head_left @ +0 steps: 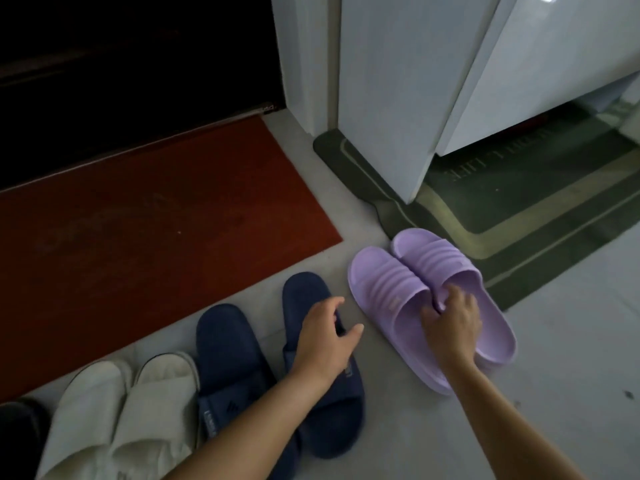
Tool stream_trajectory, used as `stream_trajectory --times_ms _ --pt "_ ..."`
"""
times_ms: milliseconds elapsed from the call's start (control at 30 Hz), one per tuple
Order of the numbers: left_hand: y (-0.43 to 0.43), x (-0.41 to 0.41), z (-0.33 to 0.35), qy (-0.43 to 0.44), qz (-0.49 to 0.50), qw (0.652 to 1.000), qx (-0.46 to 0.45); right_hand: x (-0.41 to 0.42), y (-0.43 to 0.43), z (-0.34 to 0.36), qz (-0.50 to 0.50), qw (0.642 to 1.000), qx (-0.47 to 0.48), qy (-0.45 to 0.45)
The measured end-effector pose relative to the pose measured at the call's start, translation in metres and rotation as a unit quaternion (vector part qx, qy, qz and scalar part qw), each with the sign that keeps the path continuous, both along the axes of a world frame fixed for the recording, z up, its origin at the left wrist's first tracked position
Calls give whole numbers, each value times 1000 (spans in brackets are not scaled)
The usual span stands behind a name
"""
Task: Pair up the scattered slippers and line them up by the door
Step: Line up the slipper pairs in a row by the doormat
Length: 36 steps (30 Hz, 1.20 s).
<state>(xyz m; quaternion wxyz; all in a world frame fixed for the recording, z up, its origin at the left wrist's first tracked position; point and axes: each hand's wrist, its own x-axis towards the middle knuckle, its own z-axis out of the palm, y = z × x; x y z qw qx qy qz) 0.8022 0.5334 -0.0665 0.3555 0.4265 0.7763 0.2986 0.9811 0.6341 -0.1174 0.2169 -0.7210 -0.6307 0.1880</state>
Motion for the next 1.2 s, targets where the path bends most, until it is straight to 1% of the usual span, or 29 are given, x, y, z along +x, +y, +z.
stream_trajectory --times_ms 67,100,133,200,233,267,300,333,367,400,433,500,600,767,867,933,1000,1067,1133,1200 --pt "-15 -16 5 33 -5 999 10 -8 -23 3 -6 997 66 47" --pt "-24 -27 7 46 -14 999 -1 -15 -36 5 18 994 77 69" --pt "-33 -40 8 55 -28 998 -30 -25 -47 9 61 992 67 92" --pt "-51 -65 8 75 -65 987 -123 -48 -62 18 198 974 39 101" --pt "-60 -76 8 82 -74 979 -170 -62 -65 24 277 957 33 77" --pt "-68 -87 8 87 -72 972 -205 -77 -66 28 357 933 27 37" --pt "-77 -95 7 93 -64 967 -230 -91 -65 32 435 900 9 -24" --pt "-84 -101 6 93 -57 963 -245 -105 -64 35 498 861 -28 -94" --pt "-90 -106 4 87 -57 962 -254 -117 -64 38 539 824 -79 -154" --pt "-94 -108 3 73 -64 962 -256 -127 -63 41 562 794 -137 -185" --pt "-97 -108 3 60 -77 962 -255 -133 -63 43 574 775 -186 -189" --pt "-99 -107 3 49 -97 966 -234 -141 -63 48 592 756 -220 -172" --pt "-97 -102 7 62 -121 970 -201 -145 -67 58 607 745 -221 -166" --pt "-85 -96 22 62 -162 968 -180 -149 -66 81 603 743 -209 -204" --pt "-80 -100 31 62 -183 967 -166 -151 -60 89 602 743 -212 -202" --pt "-82 -103 32 91 -197 961 -169 -151 -63 86 607 740 -210 -198" --pt "-84 -104 29 144 -229 944 -190 -151 -67 78 606 736 -213 -212" --pt "-85 -106 26 176 -249 929 -210 -151 -70 71 601 733 -215 -235" --pt "-87 -106 23 173 -238 933 -209 -148 -71 65 588 743 -213 -239" --pt "-89 -106 22 158 -213 946 -186 -145 -71 63 578 757 -196 -233"
